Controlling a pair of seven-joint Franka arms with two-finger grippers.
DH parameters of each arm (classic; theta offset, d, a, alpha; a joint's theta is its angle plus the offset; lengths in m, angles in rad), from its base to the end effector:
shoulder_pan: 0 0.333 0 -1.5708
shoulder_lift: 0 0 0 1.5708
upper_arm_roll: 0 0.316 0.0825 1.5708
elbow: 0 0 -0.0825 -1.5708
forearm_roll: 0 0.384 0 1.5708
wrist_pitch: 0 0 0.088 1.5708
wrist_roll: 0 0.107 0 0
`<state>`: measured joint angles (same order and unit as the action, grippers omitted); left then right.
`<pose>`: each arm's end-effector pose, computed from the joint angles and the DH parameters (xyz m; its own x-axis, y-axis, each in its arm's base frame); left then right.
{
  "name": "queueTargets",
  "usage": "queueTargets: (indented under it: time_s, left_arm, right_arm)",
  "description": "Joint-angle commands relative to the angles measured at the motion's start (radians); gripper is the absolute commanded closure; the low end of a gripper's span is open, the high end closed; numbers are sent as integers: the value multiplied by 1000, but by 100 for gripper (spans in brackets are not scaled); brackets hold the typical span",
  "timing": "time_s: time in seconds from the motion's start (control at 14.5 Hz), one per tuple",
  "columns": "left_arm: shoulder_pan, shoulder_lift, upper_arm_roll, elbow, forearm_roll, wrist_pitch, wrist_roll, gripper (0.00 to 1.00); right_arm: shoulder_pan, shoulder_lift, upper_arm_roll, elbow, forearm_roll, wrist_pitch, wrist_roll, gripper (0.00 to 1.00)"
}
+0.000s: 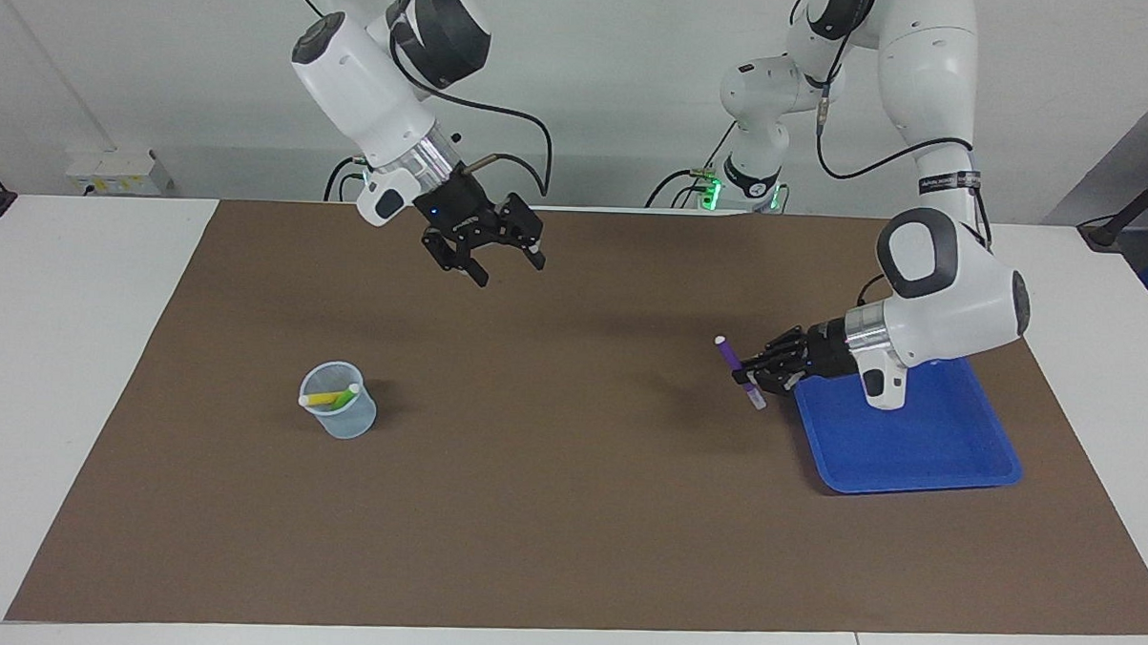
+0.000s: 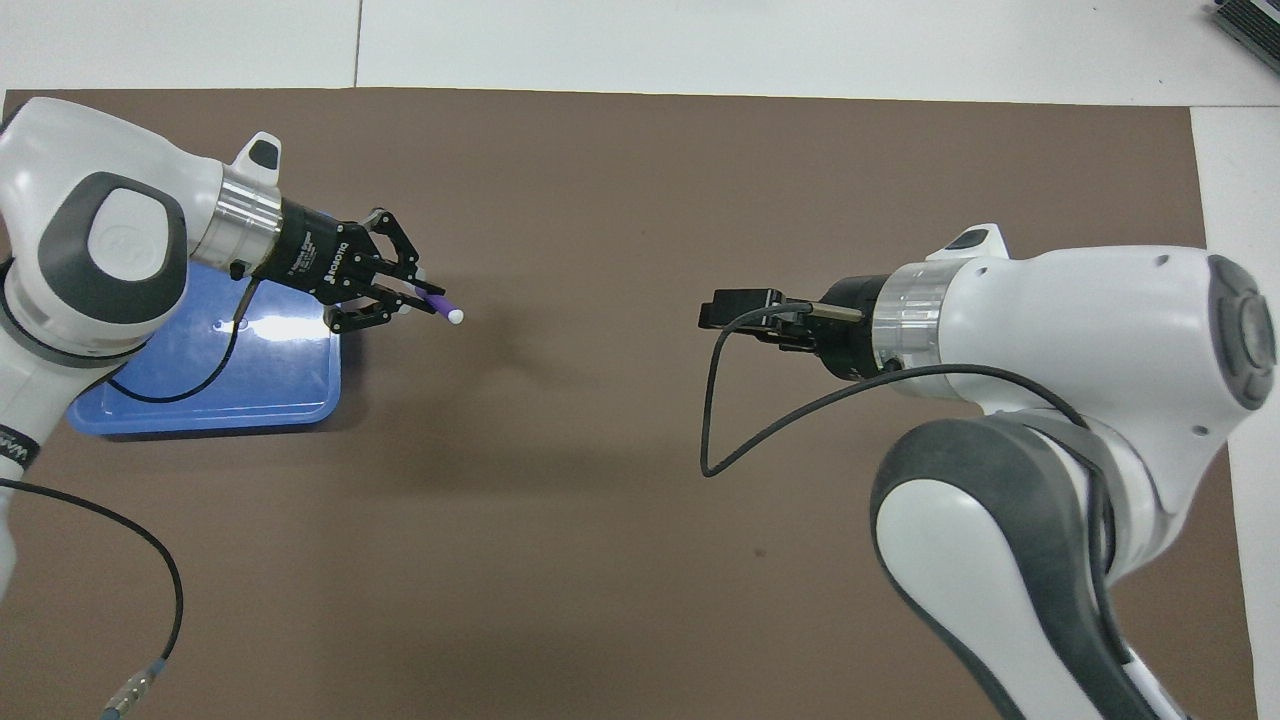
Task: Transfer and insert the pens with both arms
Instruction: 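Lift the purple pen with the left gripper toward the right gripper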
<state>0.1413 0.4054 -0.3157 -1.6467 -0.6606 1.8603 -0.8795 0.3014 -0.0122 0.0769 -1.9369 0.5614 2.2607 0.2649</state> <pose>0.6383 -0.1372 0.3960 0.4917 0.5780 -0.6513 0.8511 -0.4770 0.2192 0.5404 0.2302 0.5261 0.9741 -0.2032 0.0995 -0.1178 -0.8310 -0.5436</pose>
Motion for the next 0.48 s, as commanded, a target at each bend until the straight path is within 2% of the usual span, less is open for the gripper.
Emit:
queueTargets:
  time_s: [0.0,0.21,0.41]
  left_arm:
    - [-43,-23,15,-33,-98,48,-157,100]
    - [-69,-25,15,-38,-120,60,-193,100]
    - [-130,-22,15,-42,-128,127,-242,100]
  right_arm:
    - [63,66,-2,-1,23,138,22,0]
    - [149,153,-3,10,22,307,83,0]
    - [180,170,-3,23,23,329,106,0]
